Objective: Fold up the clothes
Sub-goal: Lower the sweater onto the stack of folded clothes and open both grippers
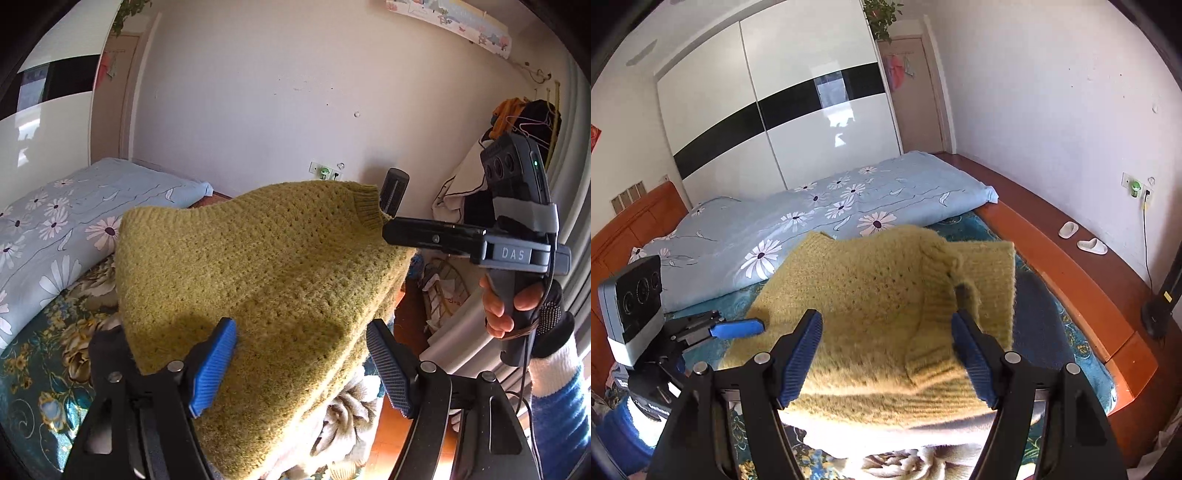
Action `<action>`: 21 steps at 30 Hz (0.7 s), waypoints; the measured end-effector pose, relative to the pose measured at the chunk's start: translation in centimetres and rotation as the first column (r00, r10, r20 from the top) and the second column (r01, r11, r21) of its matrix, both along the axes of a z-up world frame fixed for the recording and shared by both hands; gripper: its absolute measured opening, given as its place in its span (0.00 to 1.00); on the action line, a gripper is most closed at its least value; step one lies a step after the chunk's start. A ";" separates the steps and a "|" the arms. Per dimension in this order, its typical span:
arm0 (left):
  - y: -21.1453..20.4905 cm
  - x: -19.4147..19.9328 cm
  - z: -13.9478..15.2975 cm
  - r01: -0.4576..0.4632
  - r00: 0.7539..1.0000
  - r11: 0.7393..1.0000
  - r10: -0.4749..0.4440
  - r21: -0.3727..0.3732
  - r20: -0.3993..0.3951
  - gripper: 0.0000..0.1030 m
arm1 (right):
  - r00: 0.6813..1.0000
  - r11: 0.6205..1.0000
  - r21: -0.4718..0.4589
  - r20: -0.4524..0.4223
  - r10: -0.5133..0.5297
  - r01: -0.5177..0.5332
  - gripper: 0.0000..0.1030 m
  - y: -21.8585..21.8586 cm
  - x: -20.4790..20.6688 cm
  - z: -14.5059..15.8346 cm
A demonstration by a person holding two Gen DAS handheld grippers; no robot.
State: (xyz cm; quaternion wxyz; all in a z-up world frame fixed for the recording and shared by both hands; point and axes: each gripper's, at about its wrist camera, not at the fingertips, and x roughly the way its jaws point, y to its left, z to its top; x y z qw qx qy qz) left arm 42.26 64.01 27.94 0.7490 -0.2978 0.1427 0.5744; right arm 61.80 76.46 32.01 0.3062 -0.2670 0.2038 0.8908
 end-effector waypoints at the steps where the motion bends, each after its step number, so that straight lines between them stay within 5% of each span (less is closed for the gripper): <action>1: 0.1 -0.1 -0.1 -0.002 1.000 1.000 0.002 -0.007 0.011 0.74 | 1.000 1.000 -0.007 0.013 -0.001 0.001 0.72 0.0 0.1 -0.4; 11: -4.5 -1.9 0.9 -0.042 0.992 0.999 0.038 0.028 0.121 0.77 | 0.994 0.998 0.031 -0.105 -0.043 0.046 0.72 -3.4 3.3 0.2; 21: -9.1 2.0 -3.0 -0.131 0.991 0.991 0.132 0.036 -0.025 0.82 | 0.997 0.995 0.061 -0.009 -0.074 0.075 0.75 -11.7 3.2 -4.9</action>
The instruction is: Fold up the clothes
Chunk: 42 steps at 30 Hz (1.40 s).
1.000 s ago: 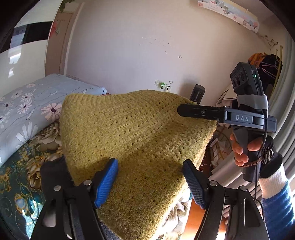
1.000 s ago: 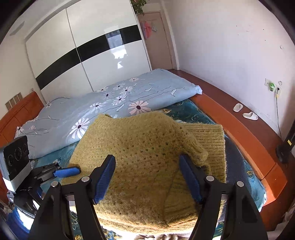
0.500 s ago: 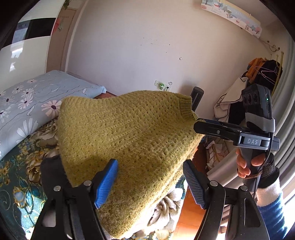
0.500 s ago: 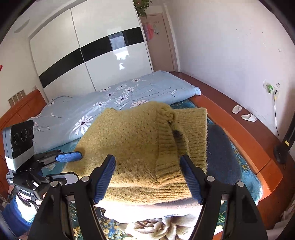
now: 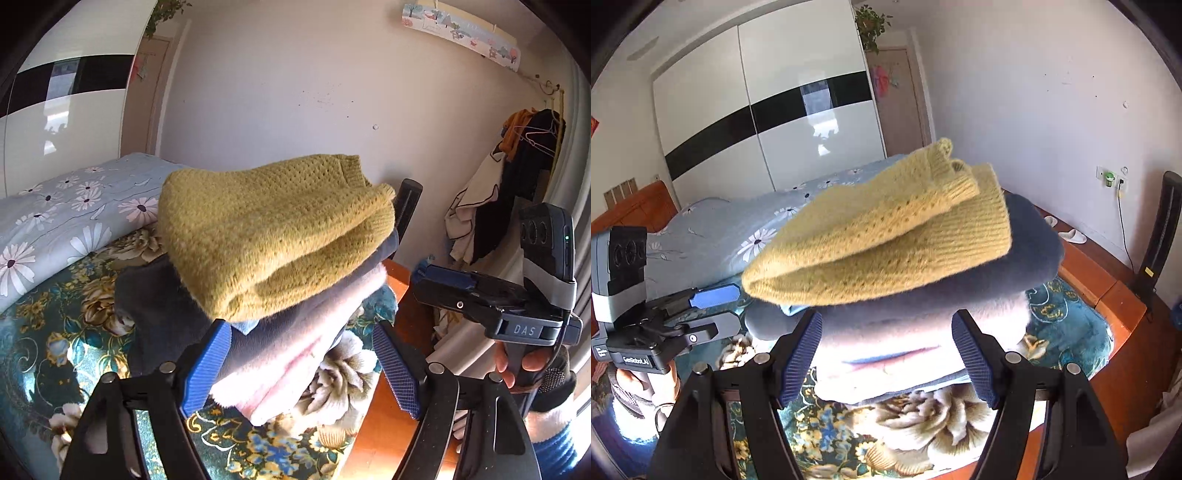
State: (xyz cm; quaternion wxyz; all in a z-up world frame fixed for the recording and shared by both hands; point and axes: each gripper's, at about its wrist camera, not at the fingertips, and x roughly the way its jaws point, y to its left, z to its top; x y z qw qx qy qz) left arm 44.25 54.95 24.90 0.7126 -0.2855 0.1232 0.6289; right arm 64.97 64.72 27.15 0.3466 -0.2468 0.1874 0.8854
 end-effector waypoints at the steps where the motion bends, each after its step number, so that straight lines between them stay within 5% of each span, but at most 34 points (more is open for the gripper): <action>1: -0.2 0.4 -0.4 -0.017 1.000 1.000 0.017 -0.006 -0.024 0.83 | 1.000 1.000 0.001 0.009 0.005 -0.005 0.78 -0.4 -0.3 -0.4; 7: -2.5 0.6 -2.6 -0.103 0.993 0.995 0.103 -0.002 -0.054 1.00 | 1.000 1.000 -0.008 0.029 -0.011 0.011 0.83 -2.0 -1.1 -1.8; 16: -6.0 1.1 -5.5 -0.190 0.981 0.982 0.189 -0.023 -0.041 1.00 | 0.993 0.994 0.039 0.044 -0.105 0.104 0.84 -5.7 -0.9 -3.4; 29: -9.4 2.4 -4.3 -0.232 0.972 0.973 0.232 0.010 -0.038 1.00 | 0.976 0.976 0.078 0.062 -0.211 0.206 0.84 -10.1 -0.4 -4.6; 42: -10.7 4.3 -2.5 -0.290 0.937 0.956 0.292 0.038 -0.194 1.00 | 0.962 0.960 0.141 0.095 -0.257 0.242 0.84 -12.5 -0.3 -4.2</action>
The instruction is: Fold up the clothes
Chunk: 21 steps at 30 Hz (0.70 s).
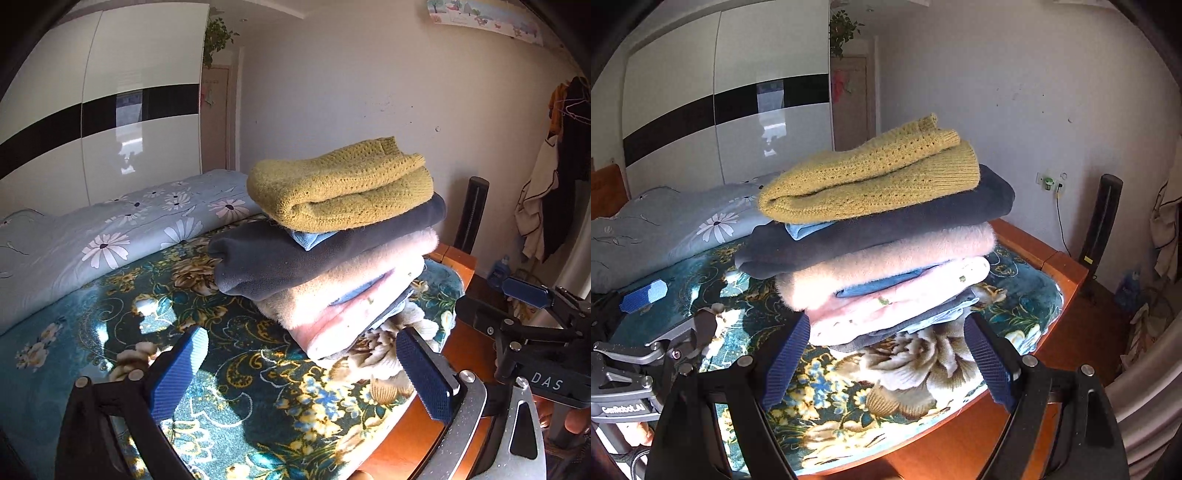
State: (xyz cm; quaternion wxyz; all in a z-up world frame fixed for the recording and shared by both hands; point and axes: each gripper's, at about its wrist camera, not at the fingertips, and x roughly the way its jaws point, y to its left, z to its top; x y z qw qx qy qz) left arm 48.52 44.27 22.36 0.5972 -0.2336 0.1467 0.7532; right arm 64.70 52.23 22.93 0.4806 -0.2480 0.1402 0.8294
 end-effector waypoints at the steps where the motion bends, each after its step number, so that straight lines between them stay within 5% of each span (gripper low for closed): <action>1: 0.0 0.0 0.0 0.005 1.000 1.000 -0.005 -0.006 0.004 1.00 | 1.000 1.000 0.006 0.005 -0.002 0.002 0.84 -0.1 0.0 0.1; 21: -0.6 0.1 0.0 -0.025 1.000 0.999 0.024 -0.045 -0.015 1.00 | 0.999 0.999 0.047 0.034 0.013 -0.014 0.84 -2.3 -0.1 1.1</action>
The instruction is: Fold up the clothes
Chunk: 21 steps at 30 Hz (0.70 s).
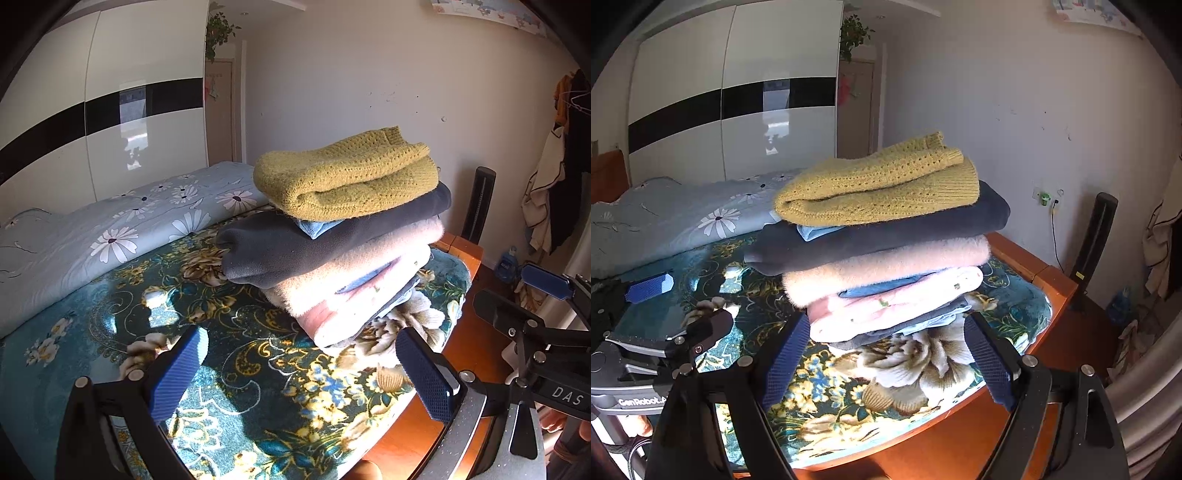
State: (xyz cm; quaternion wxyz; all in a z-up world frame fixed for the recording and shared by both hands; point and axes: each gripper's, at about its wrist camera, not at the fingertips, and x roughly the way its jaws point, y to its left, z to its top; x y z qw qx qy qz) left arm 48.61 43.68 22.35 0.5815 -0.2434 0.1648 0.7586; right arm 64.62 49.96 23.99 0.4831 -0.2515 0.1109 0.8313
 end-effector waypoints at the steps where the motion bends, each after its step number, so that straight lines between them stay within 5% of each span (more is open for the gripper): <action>1: 0.0 0.0 -0.1 -0.001 1.000 1.000 0.001 -0.003 0.000 1.00 | 1.000 1.000 0.000 -0.001 0.001 -0.001 0.84 -0.1 0.0 0.0; 21: 0.3 -0.1 0.5 -0.010 1.000 1.000 0.010 0.000 0.003 1.00 | 1.000 1.000 0.012 0.020 -0.024 0.024 0.84 0.4 -0.1 0.5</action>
